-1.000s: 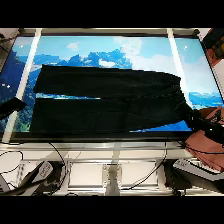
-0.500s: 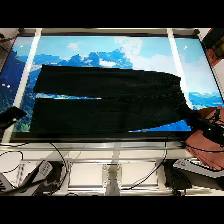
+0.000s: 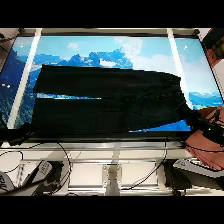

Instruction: Fold the clothes and pants, and hang the long-sleeved shirts on hangers.

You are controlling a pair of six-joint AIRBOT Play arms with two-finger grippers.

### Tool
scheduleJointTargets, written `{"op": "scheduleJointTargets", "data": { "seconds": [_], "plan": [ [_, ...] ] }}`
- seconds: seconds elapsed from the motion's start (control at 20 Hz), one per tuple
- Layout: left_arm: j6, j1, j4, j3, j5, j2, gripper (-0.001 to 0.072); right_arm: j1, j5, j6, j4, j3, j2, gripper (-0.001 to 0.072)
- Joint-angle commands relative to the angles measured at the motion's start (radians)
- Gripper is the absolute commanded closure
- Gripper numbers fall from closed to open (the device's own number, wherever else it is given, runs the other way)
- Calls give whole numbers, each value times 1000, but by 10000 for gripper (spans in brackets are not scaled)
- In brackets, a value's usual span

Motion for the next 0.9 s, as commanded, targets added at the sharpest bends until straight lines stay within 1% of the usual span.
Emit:
{"op": "scheduleJointTargets", "data": {
  "seconds": [0.0,0.2,0.4,0.45,0.55,0.6,0.65,0.7,0.75,0.8,0.85],
  "plan": [
    [-6,4,-9,-42,71,-2,169,0,3,7,3,1,0,681],
    [-5,4,-141,-84,157,-3,169,0,4,7,3,1,0,681],
    [-4,4,-156,-132,220,-3,173,0,17,6,3,1,0,680],
    [-4,3,-156,-140,244,-3,238,0,24,6,3,1,0,680],
    [-5,4,-157,-143,289,-3,411,0,53,6,3,1,7,681],
    [-4,4,-165,-142,306,-3,512,0,78,4,2,2,20,681],
    [-3,3,-182,-140,322,-2,649,0,108,3,-11,7,39,682],
    [18,3,-211,-135,328,-1,679,0,132,4,-22,11,64,682],
    [66,3,-252,-125,327,-1,679,0,157,9,-47,19,97,683],
    [101,2,-292,-111,317,-1,680,0,177,39,-85,31,132,683],
    [114,-2,-319,-90,300,-1,681,5,188,93,-154,48,174,684]
  ]
}}
